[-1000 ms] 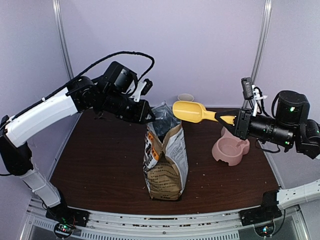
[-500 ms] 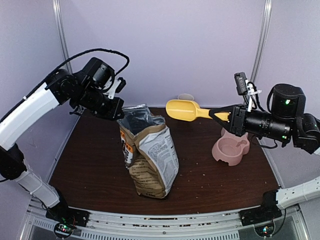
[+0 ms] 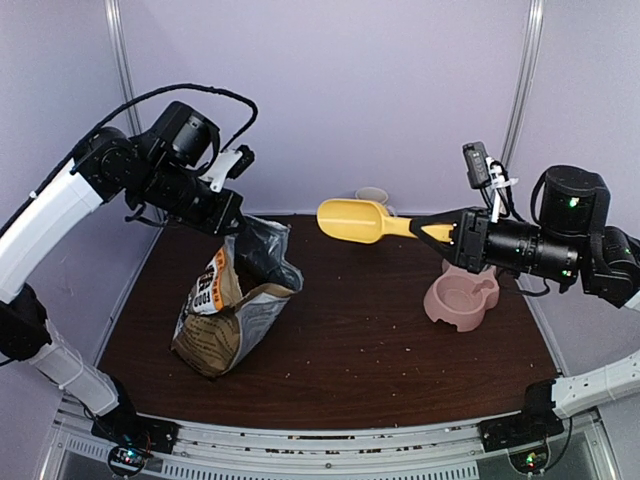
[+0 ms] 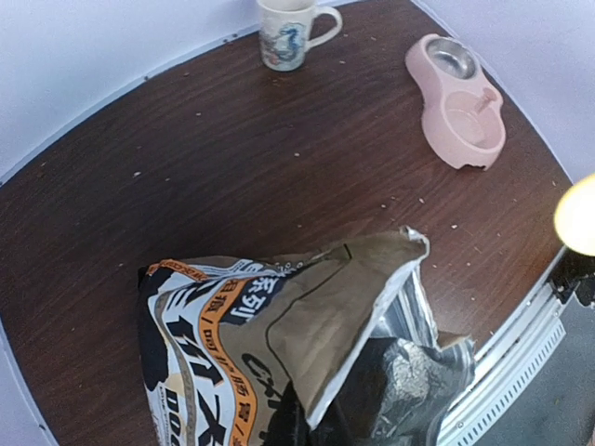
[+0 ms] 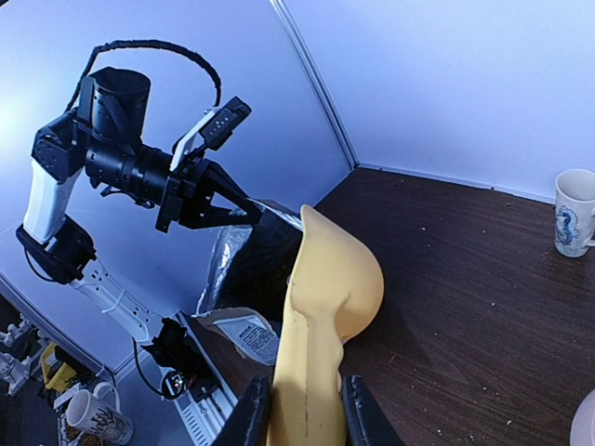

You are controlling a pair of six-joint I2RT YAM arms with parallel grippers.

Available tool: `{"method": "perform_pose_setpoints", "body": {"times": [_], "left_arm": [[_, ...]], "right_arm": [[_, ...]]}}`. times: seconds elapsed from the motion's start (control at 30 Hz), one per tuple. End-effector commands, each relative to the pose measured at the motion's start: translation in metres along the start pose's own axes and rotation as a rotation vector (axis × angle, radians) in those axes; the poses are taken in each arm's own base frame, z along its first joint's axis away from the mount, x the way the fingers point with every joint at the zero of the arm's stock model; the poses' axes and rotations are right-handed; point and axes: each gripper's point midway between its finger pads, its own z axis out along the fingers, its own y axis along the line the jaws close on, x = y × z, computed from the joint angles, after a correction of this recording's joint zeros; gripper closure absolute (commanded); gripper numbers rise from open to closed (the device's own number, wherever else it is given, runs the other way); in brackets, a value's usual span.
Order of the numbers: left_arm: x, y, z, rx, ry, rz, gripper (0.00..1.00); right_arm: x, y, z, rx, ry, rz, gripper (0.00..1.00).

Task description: Serve the pet food

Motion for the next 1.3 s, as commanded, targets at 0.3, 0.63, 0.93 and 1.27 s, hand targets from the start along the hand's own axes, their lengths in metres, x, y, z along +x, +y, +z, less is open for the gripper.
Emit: {"method": "perform_pose_setpoints", "body": {"times": [0.3,0.63,0.93,1.27], "left_arm": [[-0.053,-0.114,-0.004,0.306,-0.251,0.084,1.00],[-0.041,-0.152,0.003,0.367,-0.252,0.119,1.00],[-0.028,-0.179,0.017,0.428,-0.247,0.085,1.00],[-0.012,-0.171,0.044,0.391,-0.243,0.045,1.00]], "right_arm": [[0.053,0.030,0.025,-0.072,0.205,0.034,0.84],[0.089,-0.014,0.050,0.422,0.403,-0.063,0.85],[0.119,-0.066,0.043,0.761,0.491,-0.144,0.84],[0.220,-0.071,0.112,0.643,0.662,-0.088,0.85]]}}
